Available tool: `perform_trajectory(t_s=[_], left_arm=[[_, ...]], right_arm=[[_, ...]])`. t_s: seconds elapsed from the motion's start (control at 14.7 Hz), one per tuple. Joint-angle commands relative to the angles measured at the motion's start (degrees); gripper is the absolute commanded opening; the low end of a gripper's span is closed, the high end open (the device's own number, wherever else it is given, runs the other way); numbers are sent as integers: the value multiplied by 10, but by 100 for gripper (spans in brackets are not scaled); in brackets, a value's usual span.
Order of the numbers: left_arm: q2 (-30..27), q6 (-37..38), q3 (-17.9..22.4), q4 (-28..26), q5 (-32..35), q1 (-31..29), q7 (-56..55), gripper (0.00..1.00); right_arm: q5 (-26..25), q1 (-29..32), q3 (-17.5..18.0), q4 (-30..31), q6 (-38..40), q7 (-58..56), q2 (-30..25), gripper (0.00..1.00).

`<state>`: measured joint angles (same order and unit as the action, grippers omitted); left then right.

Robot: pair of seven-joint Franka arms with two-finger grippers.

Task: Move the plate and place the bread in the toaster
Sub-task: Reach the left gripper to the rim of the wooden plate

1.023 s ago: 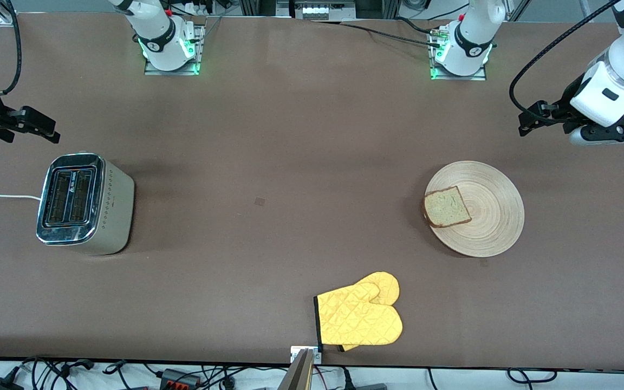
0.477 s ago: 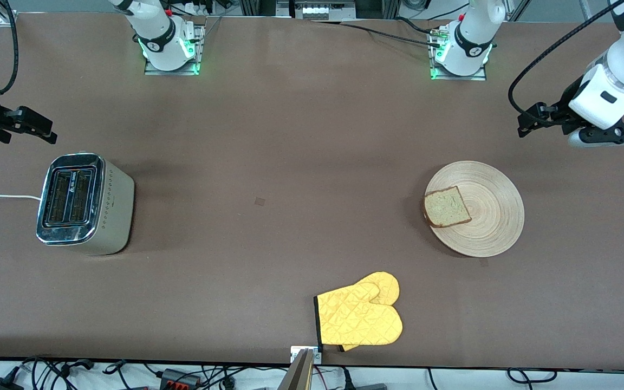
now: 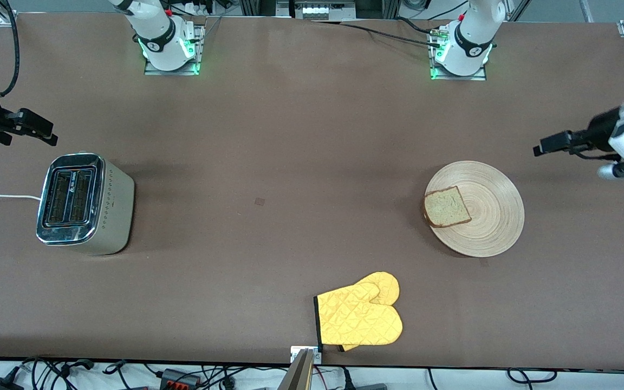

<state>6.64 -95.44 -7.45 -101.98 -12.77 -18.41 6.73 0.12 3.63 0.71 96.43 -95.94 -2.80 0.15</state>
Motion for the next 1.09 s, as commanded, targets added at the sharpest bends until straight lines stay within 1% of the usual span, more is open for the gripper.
perform_trajectory(t_s=[0.0,0.07,0.2,0.27,0.34,0.48,0.61,0.82,0.95,1.02], left_arm=[[118,16,-5,79,-27,-57,125,100],[147,17,-5,85,-31,-68,157,100],[208,15,-5,88,-81,-113,216,100],[237,11,-5,88,-102,-125,255,100],[266,9,-5,89,-123,-134,293,100],[310,7,-5,90,-149,-138,320,100],[338,-10,-5,91,-169,-140,350,100],[362,-32,-5,93,-196,-139,379,100],[370,-34,-5,93,-204,-139,380,97],[375,-34,-5,93,-207,-140,382,92]], right_arm=[[-6,5,6,8,-7,-6,-2,100],[-6,4,6,8,-7,-7,-2,100],[-6,4,6,8,-5,-10,-3,100],[-7,4,6,8,-6,-10,-3,100],[-7,5,6,8,-7,-10,-3,100],[-10,6,6,8,-7,-11,-2,100],[-24,4,6,7,-5,-11,-1,100],[-24,4,6,8,-5,-7,-1,100],[-24,6,6,8,-7,-10,0,100],[-24,6,6,8,-8,-10,0,100]])
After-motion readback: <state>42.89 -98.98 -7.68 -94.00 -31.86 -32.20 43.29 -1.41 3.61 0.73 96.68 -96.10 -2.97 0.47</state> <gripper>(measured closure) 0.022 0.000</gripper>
